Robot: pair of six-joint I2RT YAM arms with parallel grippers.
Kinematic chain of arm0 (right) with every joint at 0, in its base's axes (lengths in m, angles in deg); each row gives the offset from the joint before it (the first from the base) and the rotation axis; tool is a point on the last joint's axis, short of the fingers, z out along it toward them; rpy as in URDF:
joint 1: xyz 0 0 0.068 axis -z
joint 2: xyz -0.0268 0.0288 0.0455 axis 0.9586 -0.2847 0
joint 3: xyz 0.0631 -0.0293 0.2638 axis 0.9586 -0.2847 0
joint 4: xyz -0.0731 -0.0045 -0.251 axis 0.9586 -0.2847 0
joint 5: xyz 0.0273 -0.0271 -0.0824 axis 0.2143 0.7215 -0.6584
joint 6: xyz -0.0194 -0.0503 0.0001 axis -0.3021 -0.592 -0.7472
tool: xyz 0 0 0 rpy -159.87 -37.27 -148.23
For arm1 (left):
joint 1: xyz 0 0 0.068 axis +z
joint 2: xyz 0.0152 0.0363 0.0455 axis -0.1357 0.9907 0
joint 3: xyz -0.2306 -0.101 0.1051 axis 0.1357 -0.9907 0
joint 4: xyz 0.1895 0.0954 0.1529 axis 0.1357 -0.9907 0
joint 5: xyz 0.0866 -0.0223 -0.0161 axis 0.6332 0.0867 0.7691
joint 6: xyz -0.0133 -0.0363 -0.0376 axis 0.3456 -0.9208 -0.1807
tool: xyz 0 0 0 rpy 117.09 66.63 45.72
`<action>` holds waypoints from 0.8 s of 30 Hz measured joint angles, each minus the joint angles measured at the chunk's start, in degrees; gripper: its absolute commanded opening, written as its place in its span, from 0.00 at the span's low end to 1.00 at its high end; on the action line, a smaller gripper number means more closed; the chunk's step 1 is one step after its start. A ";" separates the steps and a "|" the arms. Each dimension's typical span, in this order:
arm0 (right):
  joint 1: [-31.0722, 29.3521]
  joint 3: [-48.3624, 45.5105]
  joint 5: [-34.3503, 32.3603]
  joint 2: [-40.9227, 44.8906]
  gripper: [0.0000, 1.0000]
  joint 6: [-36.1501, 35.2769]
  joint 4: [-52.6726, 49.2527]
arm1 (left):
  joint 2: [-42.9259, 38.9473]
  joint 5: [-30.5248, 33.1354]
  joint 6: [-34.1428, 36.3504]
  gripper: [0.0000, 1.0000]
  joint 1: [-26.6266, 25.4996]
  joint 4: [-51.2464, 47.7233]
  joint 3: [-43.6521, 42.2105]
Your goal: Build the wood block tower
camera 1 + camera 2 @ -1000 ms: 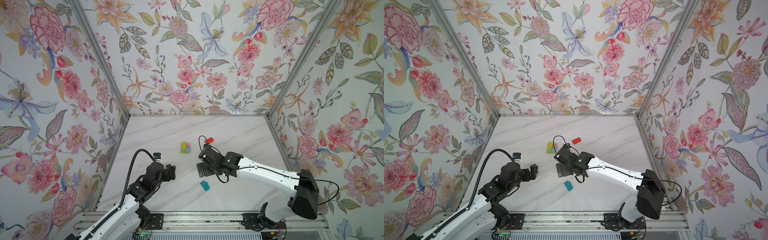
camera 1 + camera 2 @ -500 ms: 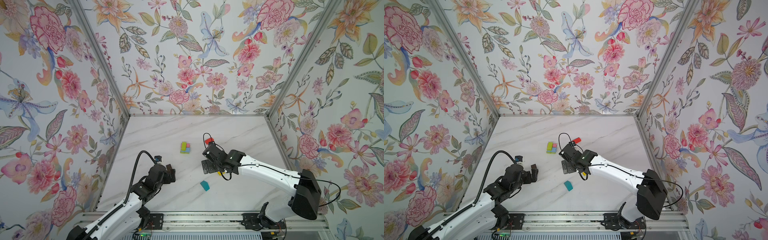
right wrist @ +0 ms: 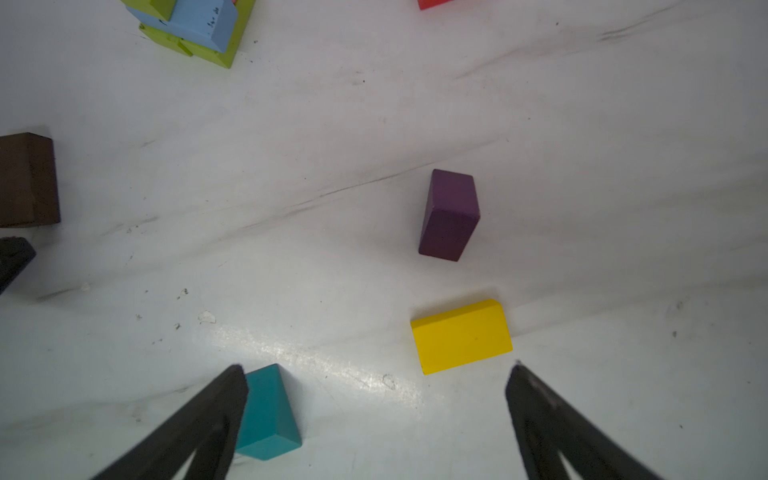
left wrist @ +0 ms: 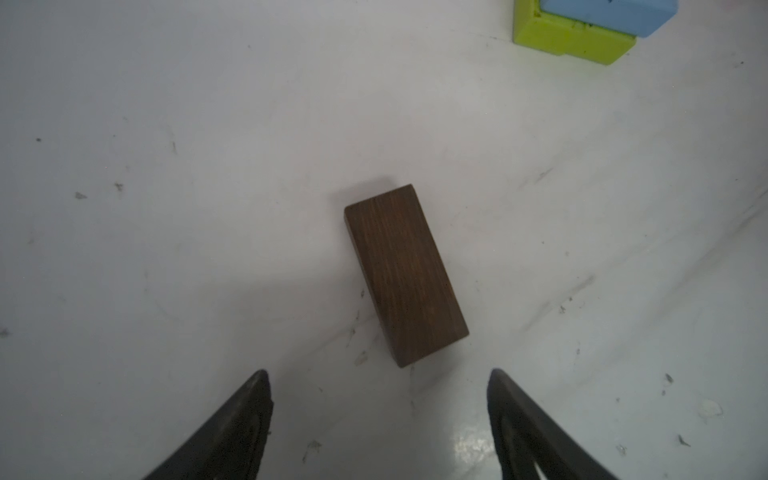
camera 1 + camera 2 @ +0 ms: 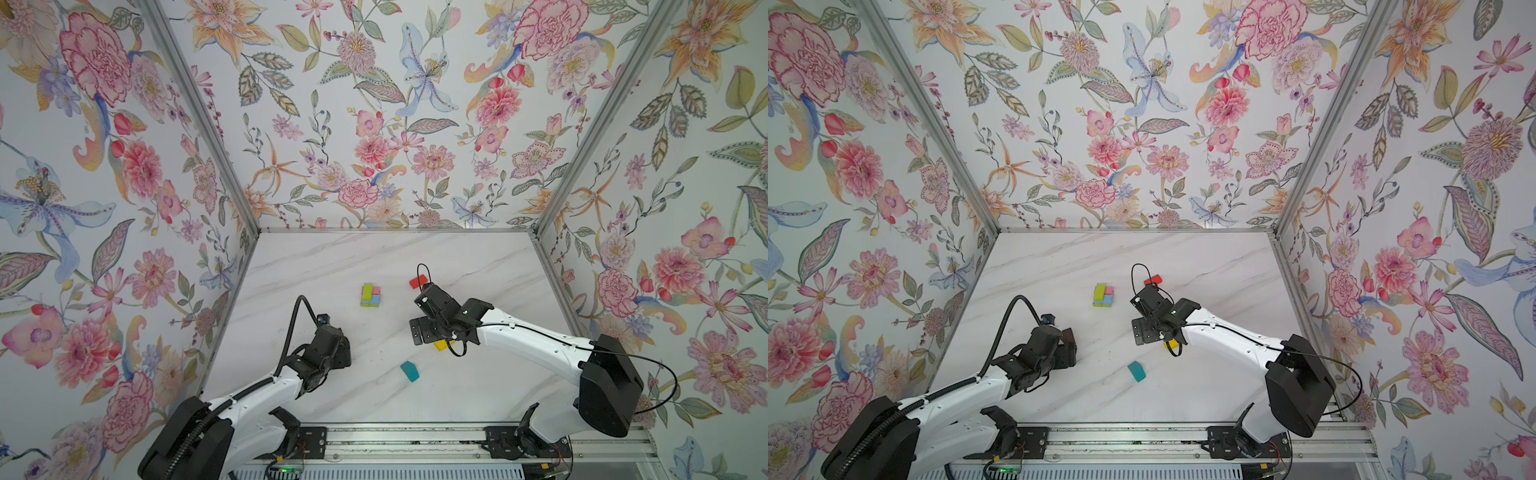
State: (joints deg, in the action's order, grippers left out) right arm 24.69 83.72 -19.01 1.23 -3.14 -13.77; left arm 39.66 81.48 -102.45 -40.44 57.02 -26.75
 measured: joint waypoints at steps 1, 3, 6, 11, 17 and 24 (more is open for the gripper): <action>0.42 -0.26 0.37 0.00 0.99 -0.20 0.28 | 0.02 0.13 0.04 0.83 0.00 -0.04 0.66; 0.85 -0.26 0.90 0.00 0.99 -0.44 0.70 | -0.11 0.81 0.39 0.82 0.00 -0.09 1.90; 0.87 -0.26 1.38 -0.02 0.99 -1.14 1.31 | -0.98 2.60 1.25 0.80 0.00 -0.44 3.21; 0.87 0.37 2.27 -0.74 0.99 -1.95 1.70 | -0.85 3.48 1.92 0.79 0.00 -0.55 3.80; 0.98 0.68 2.69 -1.20 0.99 -2.40 2.05 | 3.76 3.23 1.92 0.78 0.00 -0.07 3.93; 2.19 0.63 2.69 -1.18 0.99 -2.56 2.14 | 7.87 3.21 1.95 0.75 0.00 1.66 4.96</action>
State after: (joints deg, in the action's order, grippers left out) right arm 26.87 84.36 -16.32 0.05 -5.69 -11.63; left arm 47.52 84.69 -100.50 -40.44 58.68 -21.78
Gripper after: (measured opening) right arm 0.992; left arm 0.758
